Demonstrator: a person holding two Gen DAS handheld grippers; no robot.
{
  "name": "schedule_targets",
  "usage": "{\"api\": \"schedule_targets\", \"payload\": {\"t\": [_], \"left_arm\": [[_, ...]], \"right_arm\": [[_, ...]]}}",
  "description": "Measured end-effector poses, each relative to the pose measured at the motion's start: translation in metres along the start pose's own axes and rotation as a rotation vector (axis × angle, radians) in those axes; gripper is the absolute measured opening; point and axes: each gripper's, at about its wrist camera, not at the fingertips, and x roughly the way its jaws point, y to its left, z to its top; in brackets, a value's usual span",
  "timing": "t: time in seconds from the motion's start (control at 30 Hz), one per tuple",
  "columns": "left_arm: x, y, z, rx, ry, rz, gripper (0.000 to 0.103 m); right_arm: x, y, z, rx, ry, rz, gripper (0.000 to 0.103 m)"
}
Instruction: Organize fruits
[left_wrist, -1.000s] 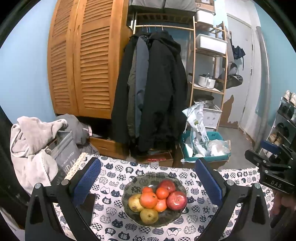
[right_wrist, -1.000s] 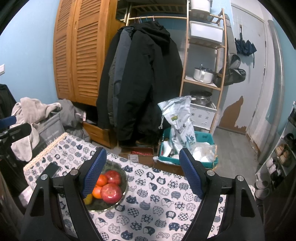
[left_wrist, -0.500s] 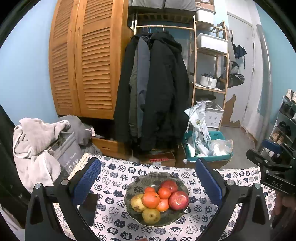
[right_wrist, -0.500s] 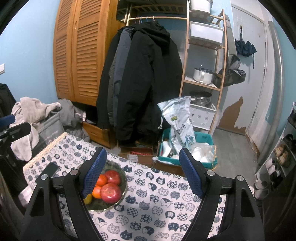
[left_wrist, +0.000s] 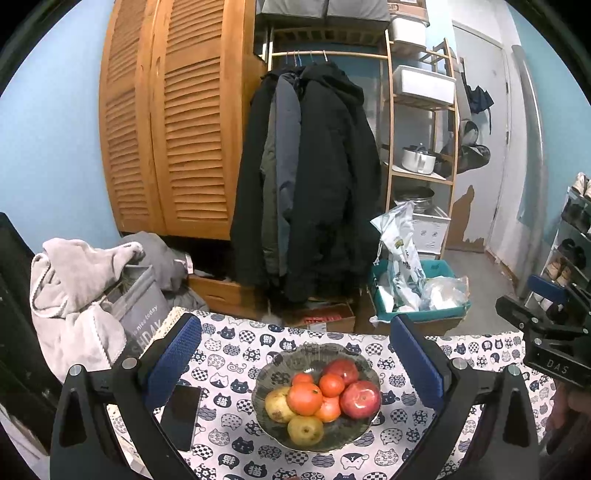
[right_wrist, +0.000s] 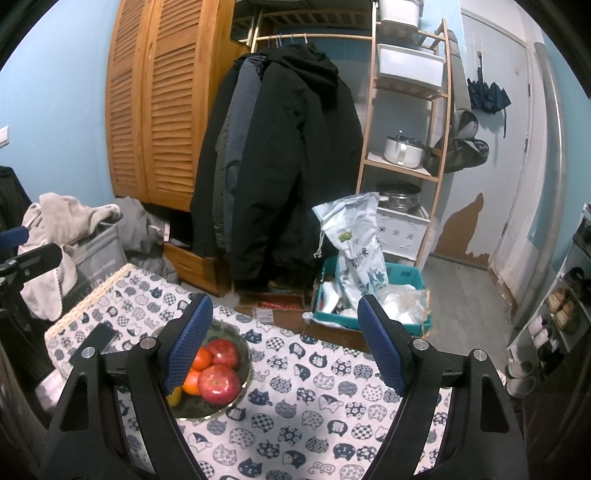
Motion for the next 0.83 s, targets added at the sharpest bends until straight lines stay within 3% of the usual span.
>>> {"api": "schedule_targets", "payload": {"t": [0.83], "left_arm": [[-0.004,-0.006,-0.001,-0.003,-0.004,-0.003,0.102]], "right_arm": [[-0.004,-0.016,-0.001,-0.005,-0.001,-0.008,0.080]]}}
